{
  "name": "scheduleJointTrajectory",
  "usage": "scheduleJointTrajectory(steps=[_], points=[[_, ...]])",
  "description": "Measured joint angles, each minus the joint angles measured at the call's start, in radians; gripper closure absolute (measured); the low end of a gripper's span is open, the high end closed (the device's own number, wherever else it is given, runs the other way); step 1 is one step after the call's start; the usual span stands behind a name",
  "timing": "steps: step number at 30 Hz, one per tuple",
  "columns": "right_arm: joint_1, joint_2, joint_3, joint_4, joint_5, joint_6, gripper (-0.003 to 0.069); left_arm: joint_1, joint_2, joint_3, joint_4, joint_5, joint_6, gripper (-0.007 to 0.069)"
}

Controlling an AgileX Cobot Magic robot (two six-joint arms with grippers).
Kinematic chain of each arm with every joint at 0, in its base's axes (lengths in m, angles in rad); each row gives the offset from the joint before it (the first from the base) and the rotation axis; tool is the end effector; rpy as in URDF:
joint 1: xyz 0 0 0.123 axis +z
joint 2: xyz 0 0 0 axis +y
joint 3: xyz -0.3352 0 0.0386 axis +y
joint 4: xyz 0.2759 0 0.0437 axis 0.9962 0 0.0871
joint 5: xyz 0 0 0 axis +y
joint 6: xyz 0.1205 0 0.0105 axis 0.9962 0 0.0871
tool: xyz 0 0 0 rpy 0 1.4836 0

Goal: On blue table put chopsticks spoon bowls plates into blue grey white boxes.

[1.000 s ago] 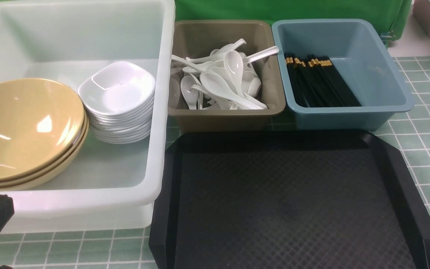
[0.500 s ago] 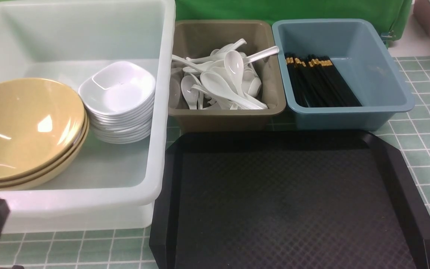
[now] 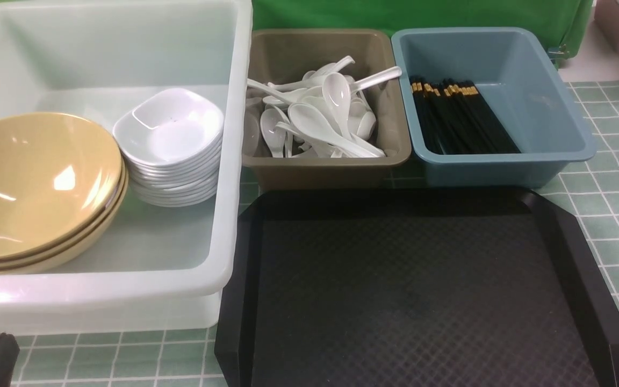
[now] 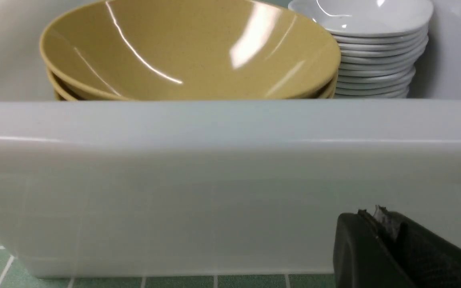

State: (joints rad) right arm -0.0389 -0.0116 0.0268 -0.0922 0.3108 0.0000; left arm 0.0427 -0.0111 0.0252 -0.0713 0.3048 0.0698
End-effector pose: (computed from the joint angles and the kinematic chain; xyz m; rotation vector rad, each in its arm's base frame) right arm 0.0582 -0.0057 0.1687 -0.0242 1.8096 -0.1156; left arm 0.0586 -0.0001 0.1700 -0.0216 1.8016 0.0125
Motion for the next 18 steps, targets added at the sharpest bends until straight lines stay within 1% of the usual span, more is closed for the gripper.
scheduleJointTrajectory(steps=[18], points=[[0.000, 0.000, 0.000, 0.000, 0.000, -0.007, 0.0582, 0.000, 0.000, 0.000, 0.007, 0.000, 0.000, 0.0623]])
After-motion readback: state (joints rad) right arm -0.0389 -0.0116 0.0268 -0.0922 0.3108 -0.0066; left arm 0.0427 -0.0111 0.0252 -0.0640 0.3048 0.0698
